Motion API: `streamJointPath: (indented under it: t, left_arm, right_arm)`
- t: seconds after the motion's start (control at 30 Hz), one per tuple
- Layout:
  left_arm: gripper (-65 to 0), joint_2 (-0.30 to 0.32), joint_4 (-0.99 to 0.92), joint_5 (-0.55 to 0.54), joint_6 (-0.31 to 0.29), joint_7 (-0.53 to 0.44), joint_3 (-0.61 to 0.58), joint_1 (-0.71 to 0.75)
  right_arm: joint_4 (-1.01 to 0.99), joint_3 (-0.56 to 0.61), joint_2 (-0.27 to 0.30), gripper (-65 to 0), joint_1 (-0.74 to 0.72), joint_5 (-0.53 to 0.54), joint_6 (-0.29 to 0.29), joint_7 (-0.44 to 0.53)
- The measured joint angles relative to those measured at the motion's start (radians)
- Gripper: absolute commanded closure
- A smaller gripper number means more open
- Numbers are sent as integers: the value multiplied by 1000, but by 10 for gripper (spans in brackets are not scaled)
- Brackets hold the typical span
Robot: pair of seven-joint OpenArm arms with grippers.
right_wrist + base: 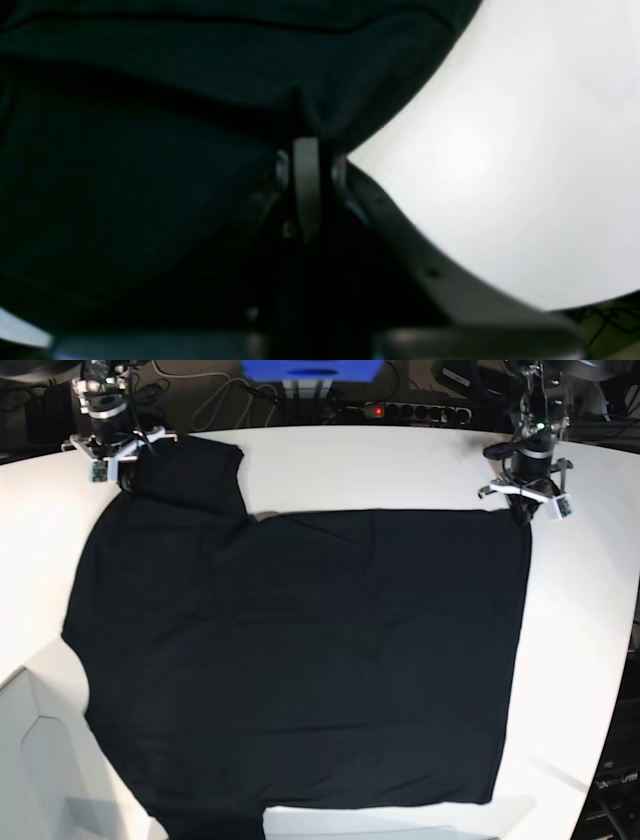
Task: Fold the T-shirt properly
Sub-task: 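Lift the shoulder edges and pull them over the shirt toward the hem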
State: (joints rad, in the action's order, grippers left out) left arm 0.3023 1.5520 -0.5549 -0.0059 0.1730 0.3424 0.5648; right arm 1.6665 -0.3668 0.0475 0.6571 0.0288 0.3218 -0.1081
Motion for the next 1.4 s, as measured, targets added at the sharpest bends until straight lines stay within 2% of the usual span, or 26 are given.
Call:
streamJointPath:
  t: [0.17,0.47,0.63,0.87,0.93,1.0,1.13,1.27,1.4]
  left_arm:
    - [-1,-2,13,0,-1,4,59,0]
    - [-1,-3,119,0,-1,11,113,17]
    - [-1,-3,169,0,-1,10,146,4]
    - [-1,1,146,3,-3,10,145,-140]
    - [-1,0,120,2,-6,10,142,-184]
    - [-1,-3,97,3,3,40,133,-237]
    - [-1,-5,51,5,0,150,119,-380]
    - [-1,-6,-10,0,-6,211,118,-518]
    - [-1,-6,-72,5,4,271,118,-597]
  right_arm:
    - [82,-22,2,0,15,-43,4,-93]
    - [254,-77,-1,0,18,-40,3,-89]
    - [277,-75,-1,0,-18,-40,4,-91]
    - [268,-69,-1,0,-183,-42,6,-101]
    - [268,-64,0,0,-251,-41,5,-159]
    - [261,-49,8,0,-340,-39,9,-261]
    - [188,-20,57,0,-513,-36,10,-387]
    - [38,42,119,0,-650,-35,7,-418]
    - [-95,101,162,0,-755,-32,5,-403]
